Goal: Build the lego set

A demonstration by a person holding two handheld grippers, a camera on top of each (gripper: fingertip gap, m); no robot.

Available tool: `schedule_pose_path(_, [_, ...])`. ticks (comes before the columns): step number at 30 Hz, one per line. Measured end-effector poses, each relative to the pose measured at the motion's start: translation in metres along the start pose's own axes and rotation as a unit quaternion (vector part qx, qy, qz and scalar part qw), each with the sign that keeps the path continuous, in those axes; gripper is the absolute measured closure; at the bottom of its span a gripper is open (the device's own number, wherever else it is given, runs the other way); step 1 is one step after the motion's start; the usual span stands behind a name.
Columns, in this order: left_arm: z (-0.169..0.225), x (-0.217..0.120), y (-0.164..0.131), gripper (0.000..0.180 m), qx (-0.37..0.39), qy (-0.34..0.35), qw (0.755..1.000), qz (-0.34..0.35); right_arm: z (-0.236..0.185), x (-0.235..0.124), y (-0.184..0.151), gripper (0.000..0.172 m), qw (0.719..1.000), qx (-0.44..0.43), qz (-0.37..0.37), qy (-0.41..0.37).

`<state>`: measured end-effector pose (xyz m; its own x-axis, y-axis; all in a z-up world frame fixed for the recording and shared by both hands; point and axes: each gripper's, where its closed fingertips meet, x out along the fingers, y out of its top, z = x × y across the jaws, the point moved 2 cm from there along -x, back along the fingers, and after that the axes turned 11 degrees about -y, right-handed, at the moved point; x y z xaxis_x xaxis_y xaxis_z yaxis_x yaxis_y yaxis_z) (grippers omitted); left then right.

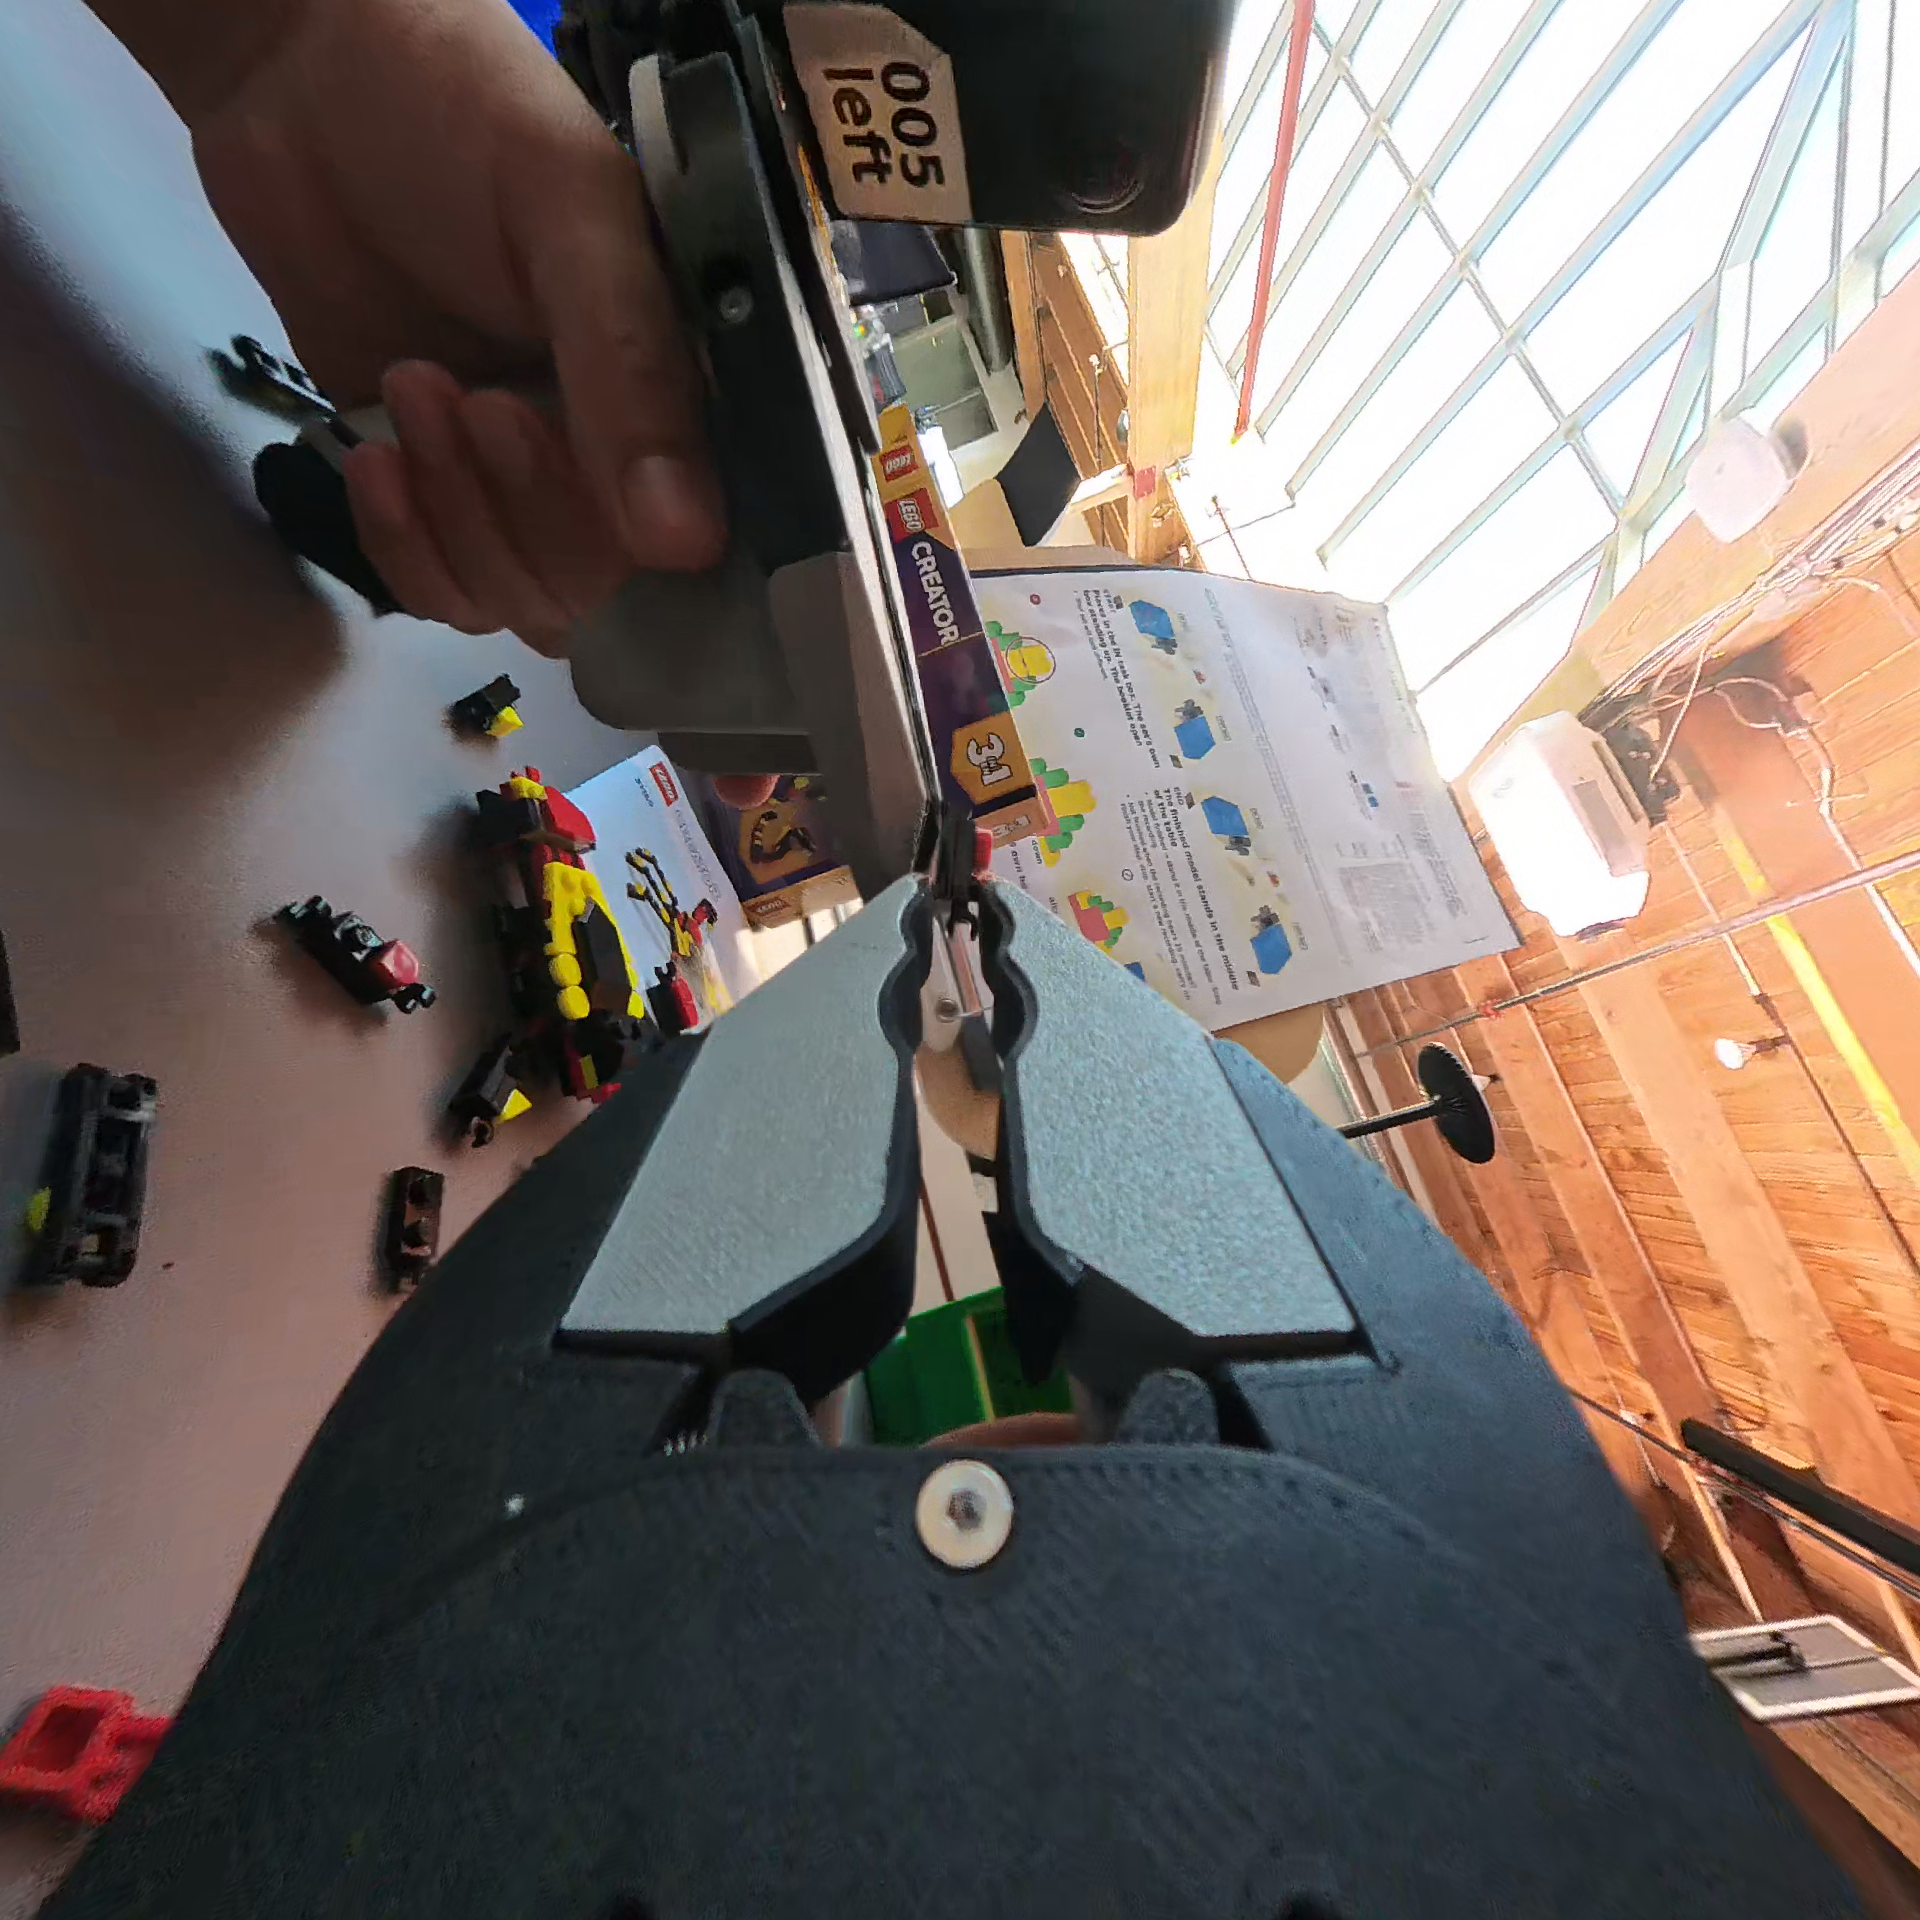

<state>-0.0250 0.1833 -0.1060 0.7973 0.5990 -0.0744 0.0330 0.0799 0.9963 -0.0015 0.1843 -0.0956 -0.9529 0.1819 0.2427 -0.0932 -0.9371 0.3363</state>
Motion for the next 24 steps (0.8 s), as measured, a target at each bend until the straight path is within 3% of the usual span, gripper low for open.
schedule_pose_path(13, [0.0022, -0.0002, 0.0044, 0.159, -0.035, -0.023, 0.998, 0.037, -0.0019, -0.0006, -0.0089, 0.166, 1.000, 0.005, -0.025, 0.013])
schedule_pose_path(16, [-0.0004, -0.0022, 0.0064, 0.173, -0.033, -0.015, 0.998, 0.045, -0.0047, -0.0002, -0.0088, 0.166, 0.999, 0.015, -0.023, 0.016])
schedule_pose_path(21, [-0.0018, -0.0022, 0.0062, 0.174, -0.045, -0.021, 0.998, 0.042, -0.0048, 0.0006, -0.0101, 0.166, 0.999, 0.022, -0.027, 0.016])
schedule_pose_path(24, [0.0000, -0.0025, 0.0039, 0.175, -0.012, -0.017, 1.000, 0.013, -0.0065, -0.0021, -0.0096, 0.166, 0.999, 0.035, -0.014, 0.032])
